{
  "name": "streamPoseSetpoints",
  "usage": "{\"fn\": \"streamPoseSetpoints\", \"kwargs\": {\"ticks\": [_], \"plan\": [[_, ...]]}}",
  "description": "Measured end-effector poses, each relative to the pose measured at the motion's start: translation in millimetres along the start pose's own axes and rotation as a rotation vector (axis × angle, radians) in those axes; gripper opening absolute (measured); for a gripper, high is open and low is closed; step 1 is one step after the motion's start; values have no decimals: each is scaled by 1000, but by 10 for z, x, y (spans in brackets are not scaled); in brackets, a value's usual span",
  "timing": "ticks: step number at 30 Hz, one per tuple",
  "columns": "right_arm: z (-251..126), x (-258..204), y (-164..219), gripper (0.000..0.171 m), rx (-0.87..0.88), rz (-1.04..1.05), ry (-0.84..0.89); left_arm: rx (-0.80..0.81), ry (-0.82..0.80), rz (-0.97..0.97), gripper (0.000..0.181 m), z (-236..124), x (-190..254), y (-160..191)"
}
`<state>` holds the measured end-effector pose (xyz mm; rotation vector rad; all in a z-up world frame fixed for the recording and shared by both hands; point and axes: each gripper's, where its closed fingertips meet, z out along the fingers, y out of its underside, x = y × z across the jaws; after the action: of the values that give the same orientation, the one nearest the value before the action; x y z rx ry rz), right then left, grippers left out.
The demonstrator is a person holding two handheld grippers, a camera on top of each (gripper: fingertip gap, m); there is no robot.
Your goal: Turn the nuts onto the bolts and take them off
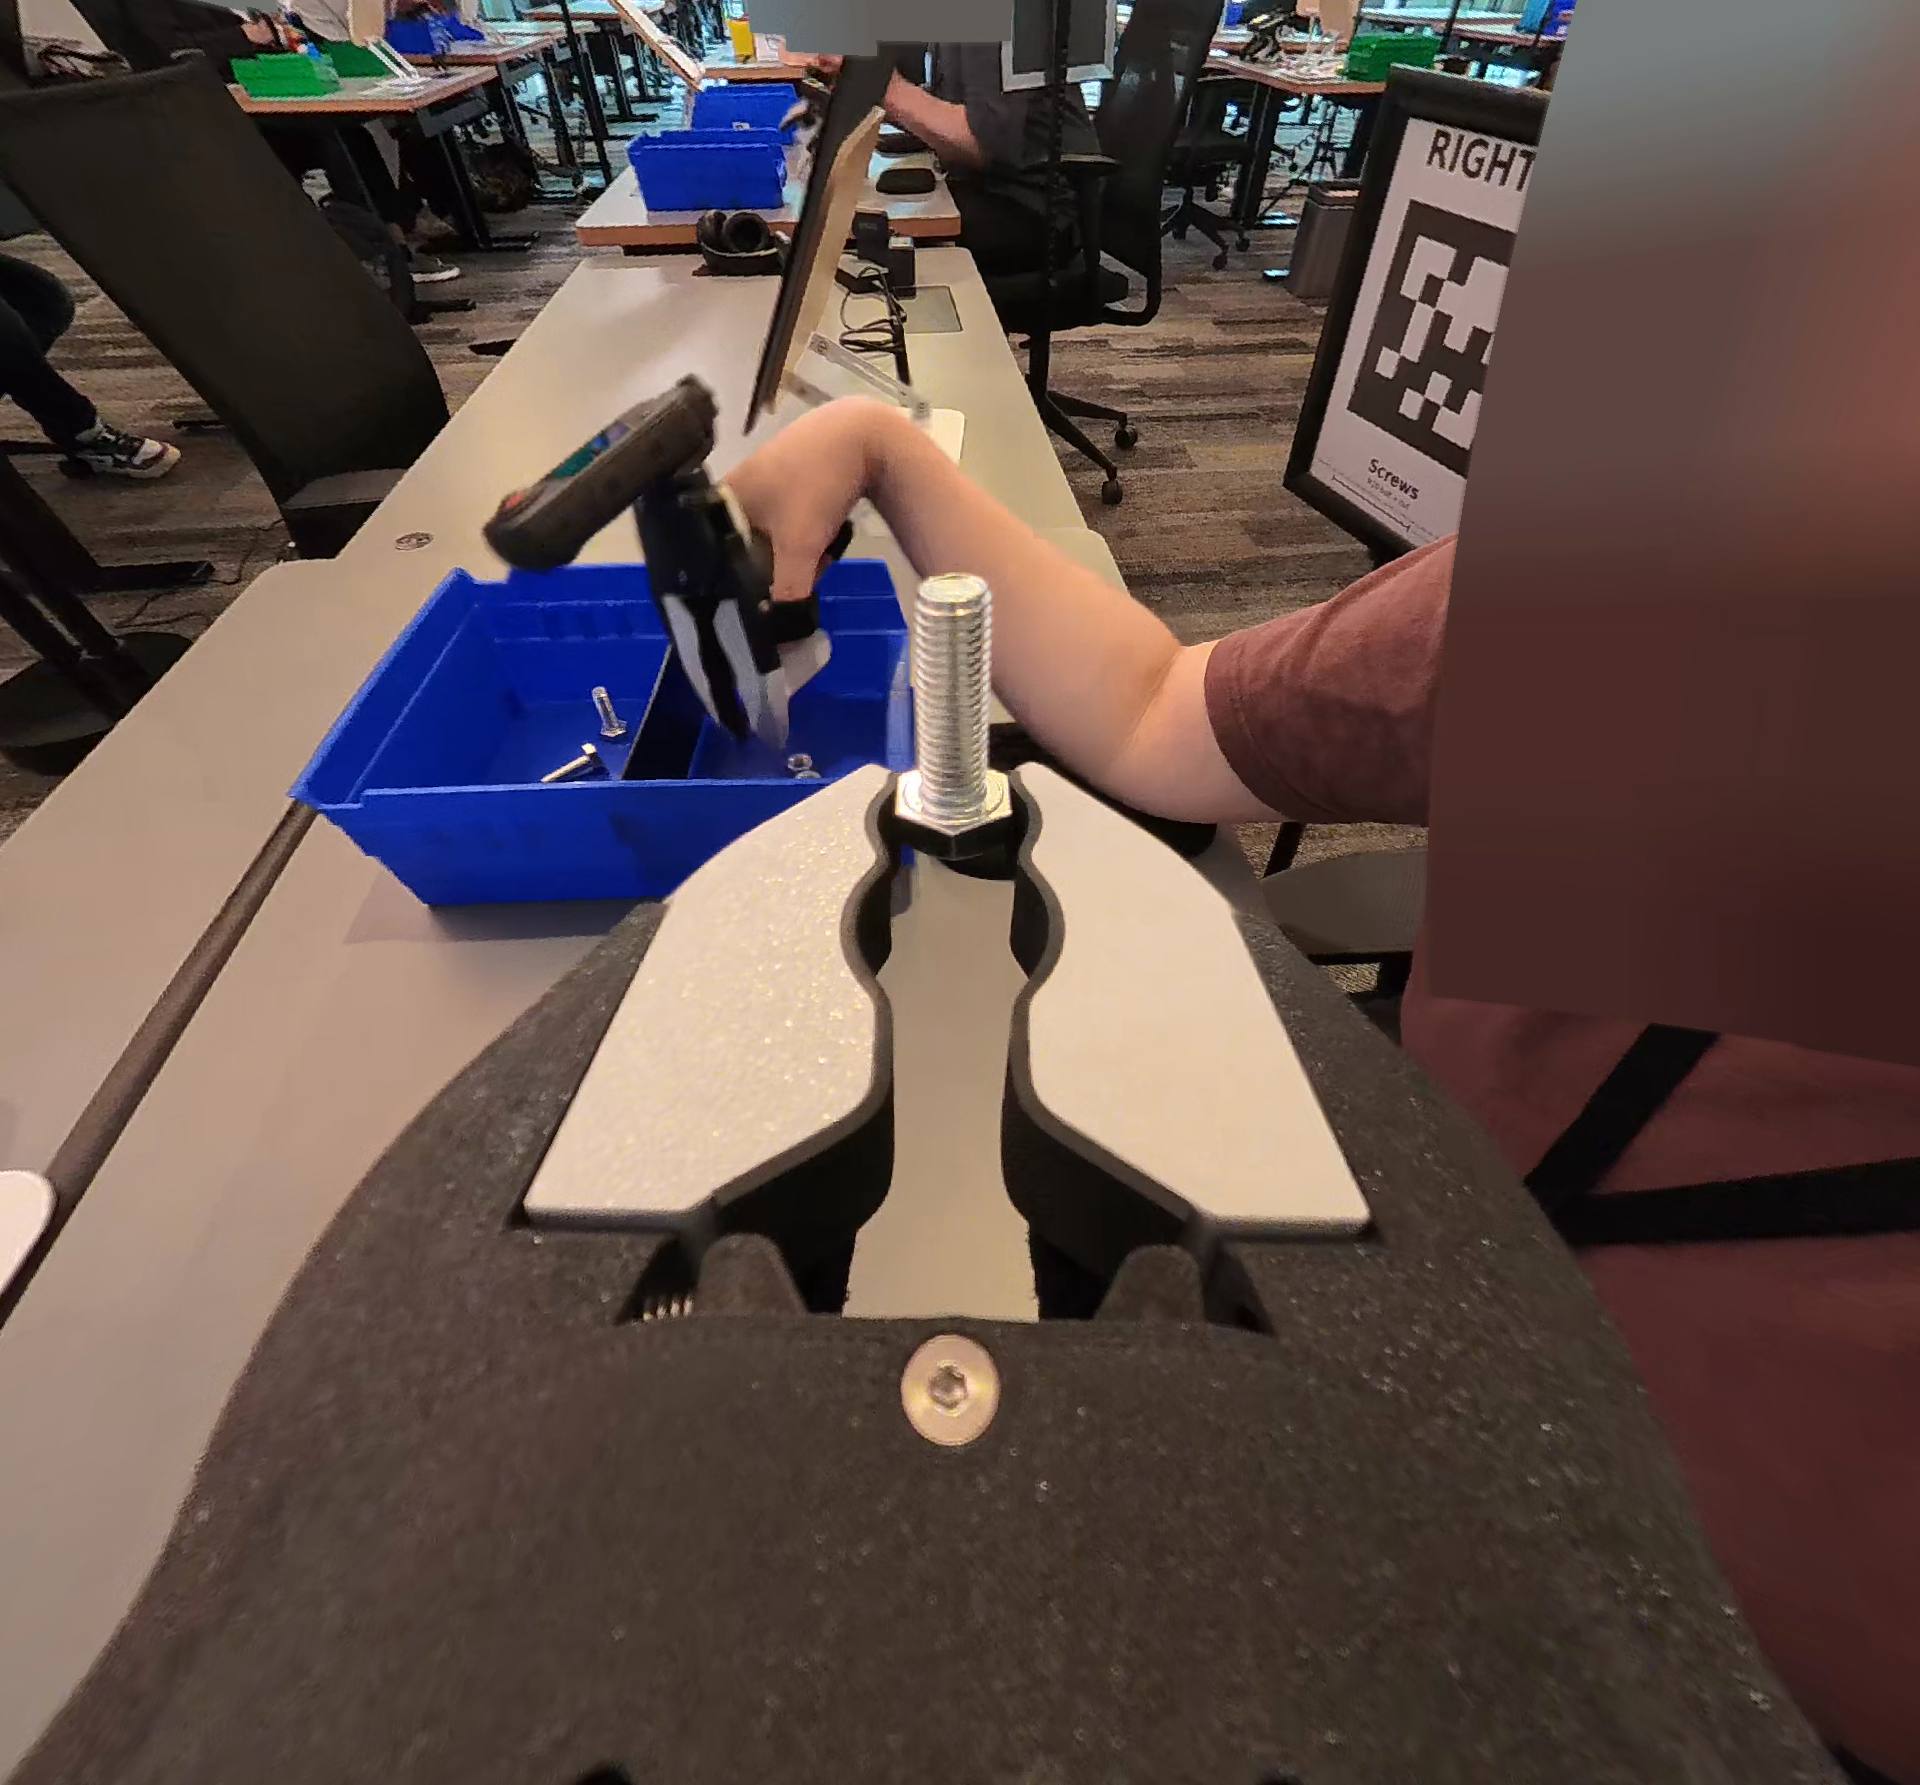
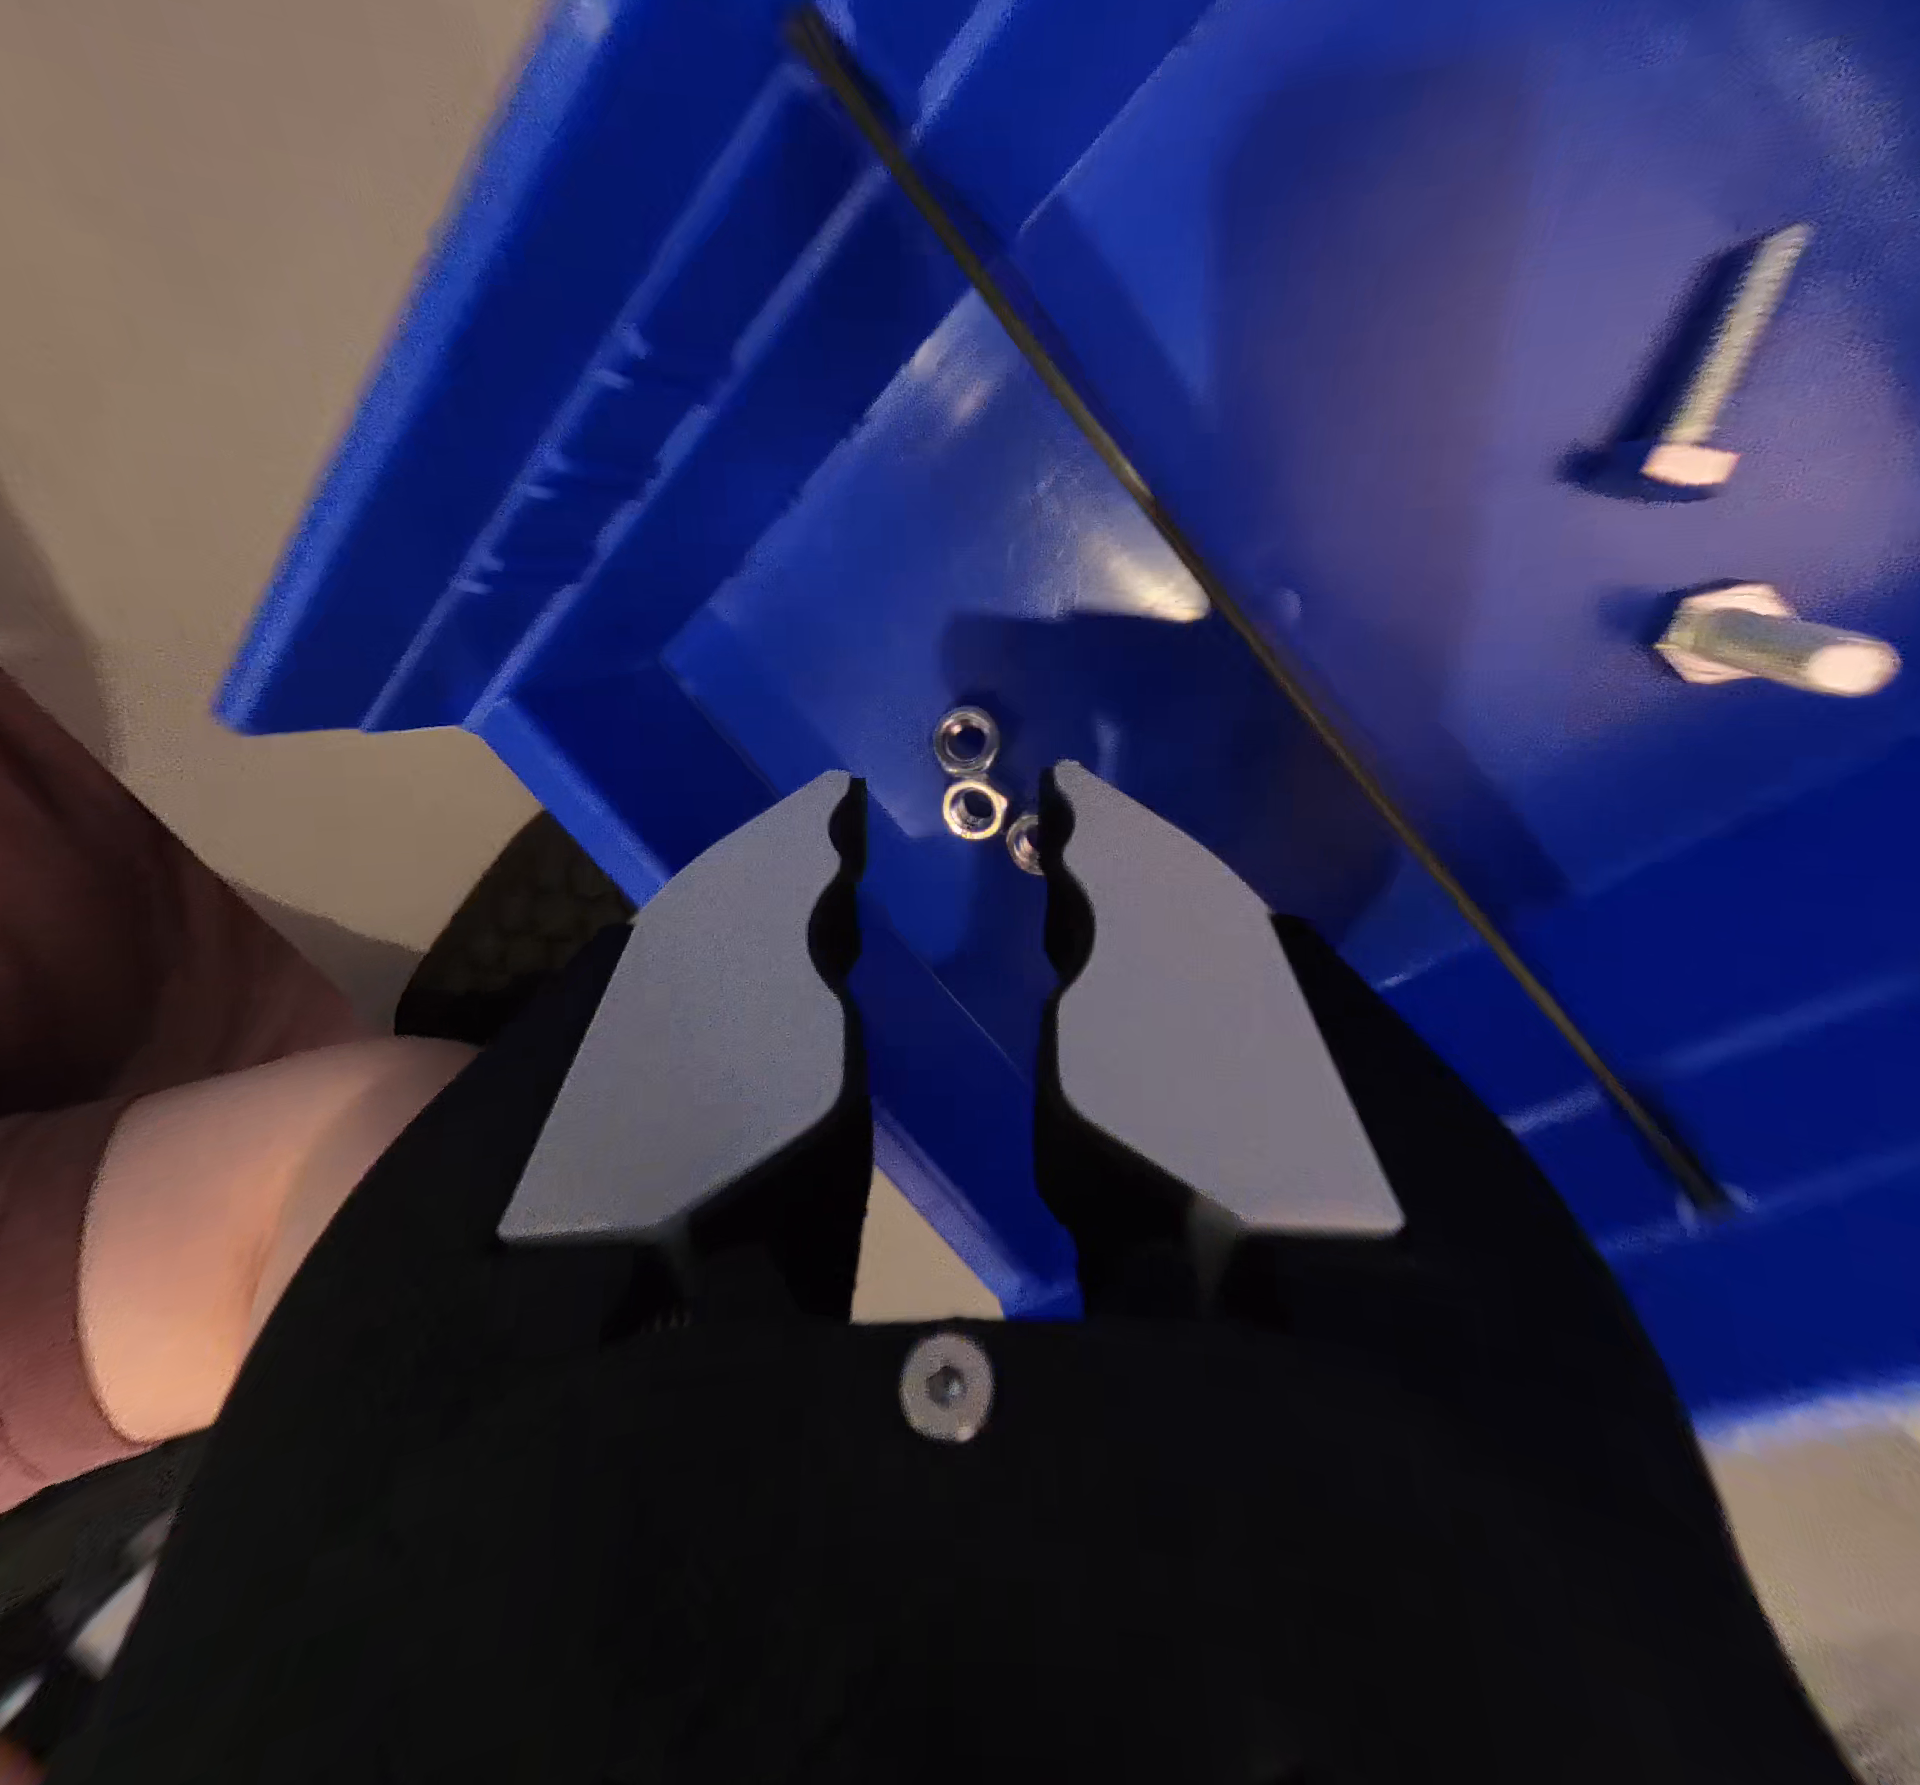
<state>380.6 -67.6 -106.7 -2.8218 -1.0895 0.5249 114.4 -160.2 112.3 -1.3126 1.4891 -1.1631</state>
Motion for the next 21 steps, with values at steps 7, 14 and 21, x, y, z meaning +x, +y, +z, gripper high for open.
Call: {"fn": "streamPoseSetpoints", "kwargs": {"ticks": [7, 14, 21], "plan": [[-1207, -968, -909, 44, 675, -527, 286, -23, -219, 34, 18, -43, -350, 44], [-1696, -2774, -1590, 38, 1238, -823, -319, 15, -205, -43, 18, 54, -439, 72], [-1246, -2929, -1949, 30, 1153, -706, -505, 6, -198, -59, 18, 80, -458, 104]]}}
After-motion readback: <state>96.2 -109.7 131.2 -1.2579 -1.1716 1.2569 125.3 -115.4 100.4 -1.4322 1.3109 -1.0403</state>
